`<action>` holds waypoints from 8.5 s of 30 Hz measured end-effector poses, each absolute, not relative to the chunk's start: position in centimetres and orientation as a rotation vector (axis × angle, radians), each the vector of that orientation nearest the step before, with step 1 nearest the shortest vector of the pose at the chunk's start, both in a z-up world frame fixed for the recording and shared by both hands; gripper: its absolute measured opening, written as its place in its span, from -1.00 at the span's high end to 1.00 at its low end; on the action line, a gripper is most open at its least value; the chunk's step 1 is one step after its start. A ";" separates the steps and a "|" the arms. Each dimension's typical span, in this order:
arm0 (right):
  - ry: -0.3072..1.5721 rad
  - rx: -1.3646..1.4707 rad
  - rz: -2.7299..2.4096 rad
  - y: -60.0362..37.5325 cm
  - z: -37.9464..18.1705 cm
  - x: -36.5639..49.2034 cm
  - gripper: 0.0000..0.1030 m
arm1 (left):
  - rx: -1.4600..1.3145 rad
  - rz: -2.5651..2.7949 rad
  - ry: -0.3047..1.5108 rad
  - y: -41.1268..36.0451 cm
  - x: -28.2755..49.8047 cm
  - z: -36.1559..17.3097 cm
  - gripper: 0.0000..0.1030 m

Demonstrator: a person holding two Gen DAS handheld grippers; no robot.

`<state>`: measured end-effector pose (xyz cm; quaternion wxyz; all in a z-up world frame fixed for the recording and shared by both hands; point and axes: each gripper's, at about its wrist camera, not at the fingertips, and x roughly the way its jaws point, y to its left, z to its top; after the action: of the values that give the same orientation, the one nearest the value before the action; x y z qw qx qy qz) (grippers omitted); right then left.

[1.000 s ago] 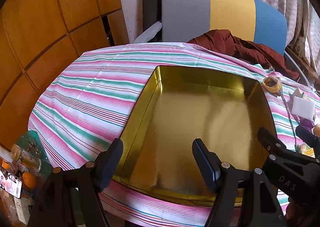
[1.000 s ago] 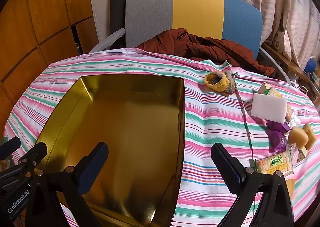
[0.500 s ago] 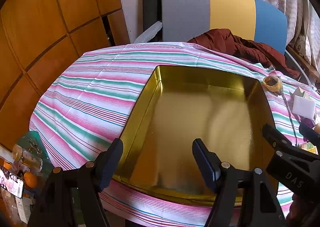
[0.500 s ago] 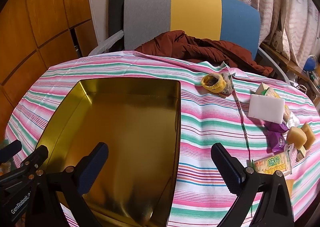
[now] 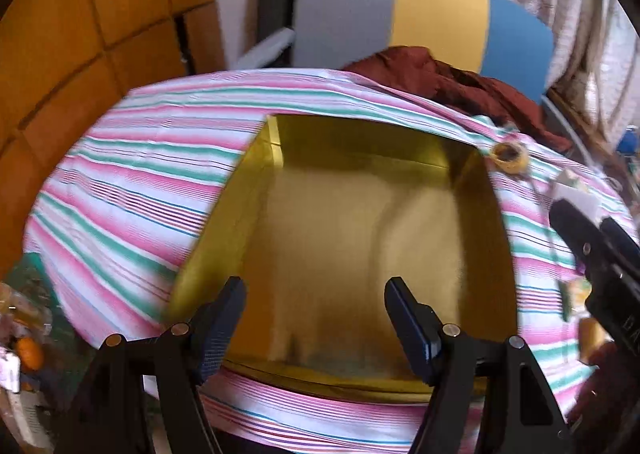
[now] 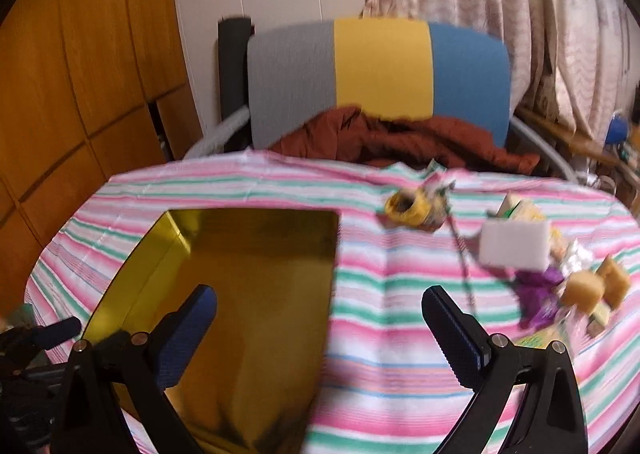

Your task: Organize objects

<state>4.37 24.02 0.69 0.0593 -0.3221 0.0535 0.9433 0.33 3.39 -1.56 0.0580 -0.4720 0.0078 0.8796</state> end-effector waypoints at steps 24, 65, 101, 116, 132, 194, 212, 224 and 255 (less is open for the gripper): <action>0.474 -1.188 2.377 44.2 -7.9 16.2 -0.62 | -1.250 2.134 0.219 18.7 3.9 -0.8 -0.42; 0.637 -1.110 2.368 47.1 -9.8 18.7 -0.13 | -0.974 1.677 0.661 36.4 4.2 -9.5 -0.22; 0.553 -1.116 2.570 39.2 -4.0 14.8 -0.10 | -0.976 1.973 0.103 20.2 4.0 -2.4 -0.08; 0.457 -1.296 2.835 27.7 -2.0 3.0 -0.10 | -1.154 2.290 -0.146 6.4 -4.5 -3.1 -0.08; 0.609 -1.524 2.785 21.5 -6.7 -9.9 -0.14 | -1.479 2.456 -0.184 0.8 -13.6 -7.2 -0.08; 0.582 -0.931 2.461 50.2 -8.6 13.6 -0.82 | -1.138 2.033 0.089 22.3 4.1 -2.9 -0.25; 0.715 -1.005 2.634 46.1 -9.8 12.4 -0.43 | -1.185 2.028 0.101 23.2 3.6 -4.0 -0.25; 0.657 -0.798 2.653 45.2 -7.4 14.8 -0.83 | -1.212 2.022 0.083 23.2 3.2 -4.7 -0.25; 0.423 -0.759 2.494 49.3 -10.0 15.6 -0.16 | -1.088 1.849 0.272 33.2 4.0 -9.1 -0.25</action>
<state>15.60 49.29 -10.01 0.2476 -0.2784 0.1553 0.9149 3.97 33.23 -9.14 0.4703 -0.4440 0.1110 0.7546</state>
